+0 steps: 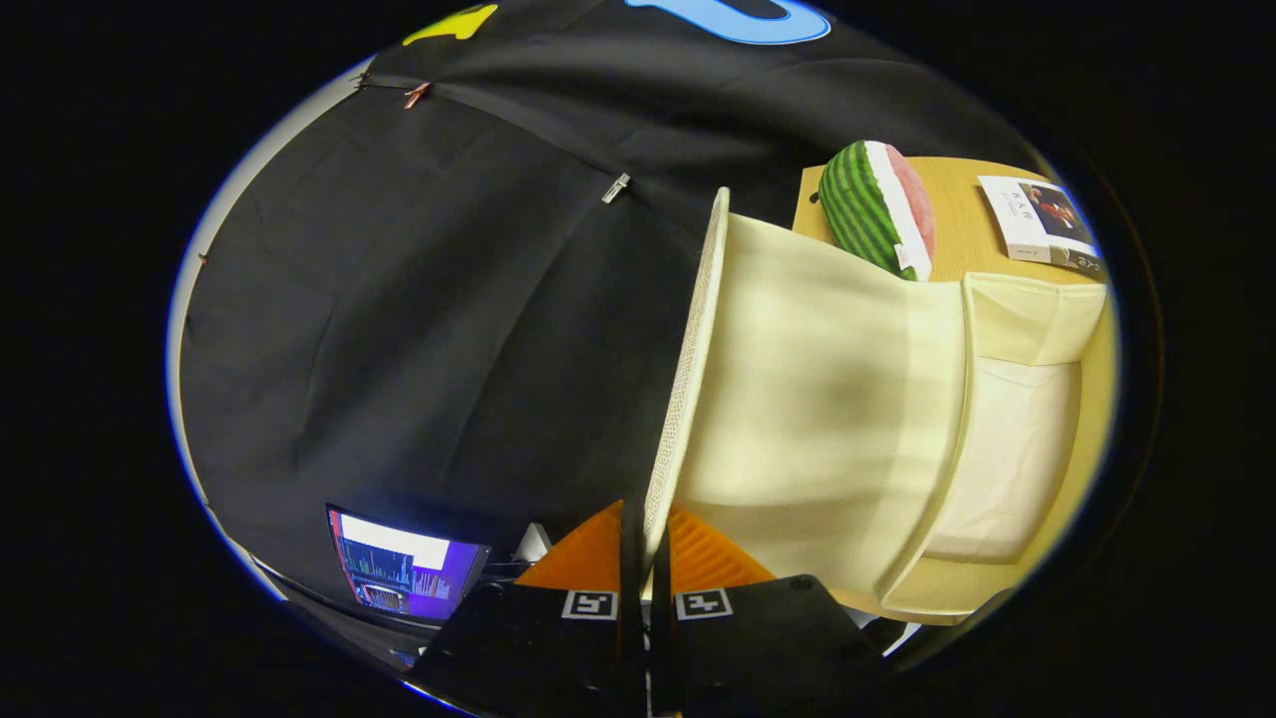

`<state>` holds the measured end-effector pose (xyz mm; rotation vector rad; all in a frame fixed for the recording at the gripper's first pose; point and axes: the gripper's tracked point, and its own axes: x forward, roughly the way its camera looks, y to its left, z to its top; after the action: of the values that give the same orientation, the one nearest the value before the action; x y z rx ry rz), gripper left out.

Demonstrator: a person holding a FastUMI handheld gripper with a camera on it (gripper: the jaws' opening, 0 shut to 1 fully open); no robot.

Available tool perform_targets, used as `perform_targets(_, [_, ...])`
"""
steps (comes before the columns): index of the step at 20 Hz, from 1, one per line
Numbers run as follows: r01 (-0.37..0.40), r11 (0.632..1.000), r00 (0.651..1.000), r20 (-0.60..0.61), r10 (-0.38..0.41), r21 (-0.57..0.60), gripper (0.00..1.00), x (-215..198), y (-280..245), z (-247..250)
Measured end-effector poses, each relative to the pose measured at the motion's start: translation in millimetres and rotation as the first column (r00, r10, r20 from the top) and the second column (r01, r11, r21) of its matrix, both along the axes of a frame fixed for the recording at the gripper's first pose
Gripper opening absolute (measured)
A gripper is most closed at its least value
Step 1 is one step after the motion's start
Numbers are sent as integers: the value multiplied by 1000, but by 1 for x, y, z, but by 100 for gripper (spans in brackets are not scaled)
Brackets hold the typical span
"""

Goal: Open the storage box then place both shoes into the box .Put the left shoe in first, then the right shoe, with the right side of both shoes facing outward in a uniform manner.

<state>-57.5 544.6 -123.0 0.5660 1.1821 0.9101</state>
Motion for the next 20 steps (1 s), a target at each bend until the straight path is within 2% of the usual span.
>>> perform_targets(2, [9,1000,1000,-10,-9,12,7,2,2,2])
perform_targets(4, [17,1000,1000,-13,-17,17,16,1,3,5])
perform_targets(7, [30,1000,997,70,-30,7,98,8,-13,12])
perform_targets(10, [53,999,978,201,-51,-6,98,18,-42,27])
perform_targets(13, [104,994,939,332,-86,-36,98,35,-85,45])
perform_targets(17, [199,975,883,450,-135,-97,98,57,-153,55])
perform_targets(20, [300,941,833,525,-177,-159,98,70,-213,47])
